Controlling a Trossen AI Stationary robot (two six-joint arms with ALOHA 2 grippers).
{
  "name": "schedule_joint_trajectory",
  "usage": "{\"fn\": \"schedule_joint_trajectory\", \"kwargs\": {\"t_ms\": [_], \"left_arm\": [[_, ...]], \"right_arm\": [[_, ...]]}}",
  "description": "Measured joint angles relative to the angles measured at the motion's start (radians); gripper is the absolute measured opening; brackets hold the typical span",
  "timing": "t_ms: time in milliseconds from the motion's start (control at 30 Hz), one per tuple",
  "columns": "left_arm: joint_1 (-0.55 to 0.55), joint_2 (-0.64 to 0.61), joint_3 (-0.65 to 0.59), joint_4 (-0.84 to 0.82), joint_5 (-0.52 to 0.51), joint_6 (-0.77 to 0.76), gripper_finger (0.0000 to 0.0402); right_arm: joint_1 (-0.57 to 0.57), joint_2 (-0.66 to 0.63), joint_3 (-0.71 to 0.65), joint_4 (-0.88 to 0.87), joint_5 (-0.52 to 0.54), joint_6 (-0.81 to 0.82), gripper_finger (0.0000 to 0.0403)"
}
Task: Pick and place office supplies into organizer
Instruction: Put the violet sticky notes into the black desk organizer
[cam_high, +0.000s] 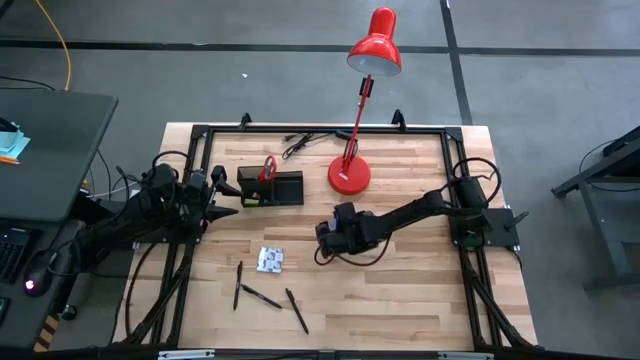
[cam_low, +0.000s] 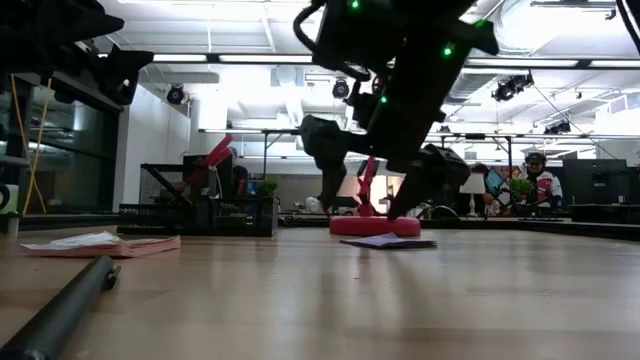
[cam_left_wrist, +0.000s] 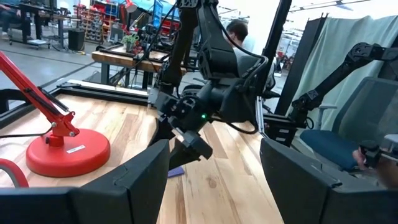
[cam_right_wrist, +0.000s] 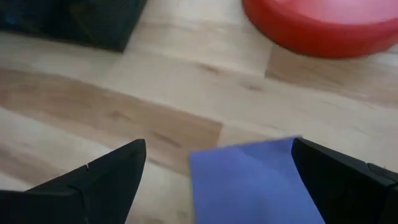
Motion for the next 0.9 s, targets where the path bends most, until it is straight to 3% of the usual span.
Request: {"fn": "schedule_joint_trajectory", "kwargs": {"t_ms": [367, 900], "left_arm": [[0.0, 0.0, 0.0, -0.002, 0.0, 0.0, 0.0239], [0.0, 0.0, 0.0, -0.023, 0.0, 0.0, 0.0239]], "right_arm": [[0.02, 0.003, 0.0, -0.104, -0.039, -0.008, 0.0399], [0.05, 0.035, 0.0, -0.101, -0.045, -0.08, 0.0399]]}}
